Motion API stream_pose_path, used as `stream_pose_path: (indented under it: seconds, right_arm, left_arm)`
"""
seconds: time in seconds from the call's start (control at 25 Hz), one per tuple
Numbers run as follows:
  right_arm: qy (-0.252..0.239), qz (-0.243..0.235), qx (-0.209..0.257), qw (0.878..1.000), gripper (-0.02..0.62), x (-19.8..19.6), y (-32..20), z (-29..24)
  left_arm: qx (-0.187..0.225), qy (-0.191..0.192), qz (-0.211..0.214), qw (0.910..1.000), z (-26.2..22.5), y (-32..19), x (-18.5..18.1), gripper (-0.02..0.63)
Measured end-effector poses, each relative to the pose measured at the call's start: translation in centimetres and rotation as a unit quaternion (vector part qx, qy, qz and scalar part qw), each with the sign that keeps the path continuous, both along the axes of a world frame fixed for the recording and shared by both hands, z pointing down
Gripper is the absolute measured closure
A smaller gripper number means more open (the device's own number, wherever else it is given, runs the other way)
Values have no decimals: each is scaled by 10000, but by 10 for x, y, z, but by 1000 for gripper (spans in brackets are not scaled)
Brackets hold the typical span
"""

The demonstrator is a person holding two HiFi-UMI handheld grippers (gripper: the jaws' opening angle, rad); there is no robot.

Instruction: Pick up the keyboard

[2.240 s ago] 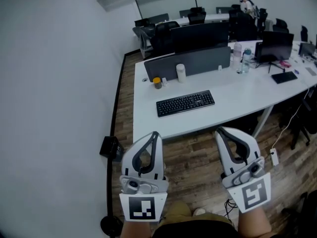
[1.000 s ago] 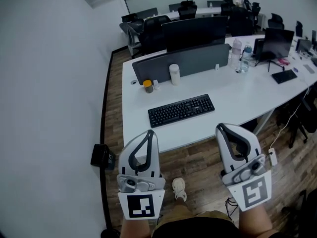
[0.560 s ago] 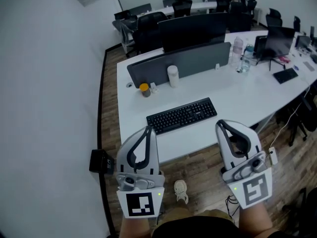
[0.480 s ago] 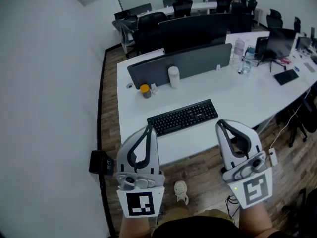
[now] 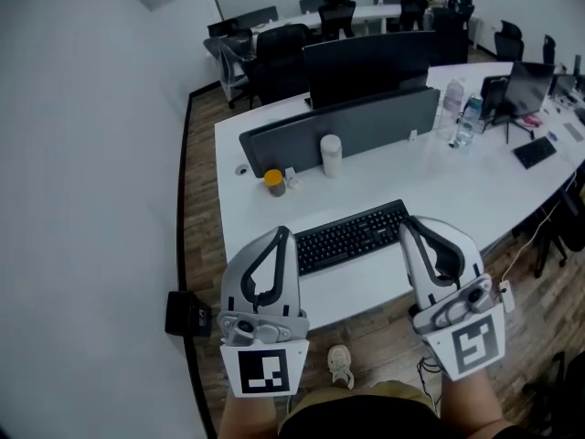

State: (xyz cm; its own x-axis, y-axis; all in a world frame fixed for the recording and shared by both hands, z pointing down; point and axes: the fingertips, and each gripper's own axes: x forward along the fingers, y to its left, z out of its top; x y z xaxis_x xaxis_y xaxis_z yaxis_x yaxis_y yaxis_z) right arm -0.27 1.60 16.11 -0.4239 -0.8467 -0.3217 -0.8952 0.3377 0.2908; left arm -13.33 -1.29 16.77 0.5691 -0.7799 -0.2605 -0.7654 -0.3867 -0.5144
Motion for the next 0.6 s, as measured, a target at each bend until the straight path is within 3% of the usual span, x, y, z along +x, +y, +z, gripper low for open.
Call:
stream_pose_path:
  seconds: [0.6]
  right_arm:
    - [104, 62, 63, 9999, 563, -25, -63, -2]
  left_arm:
    - [71, 56, 294, 9995, -1, -62, -10, 597]
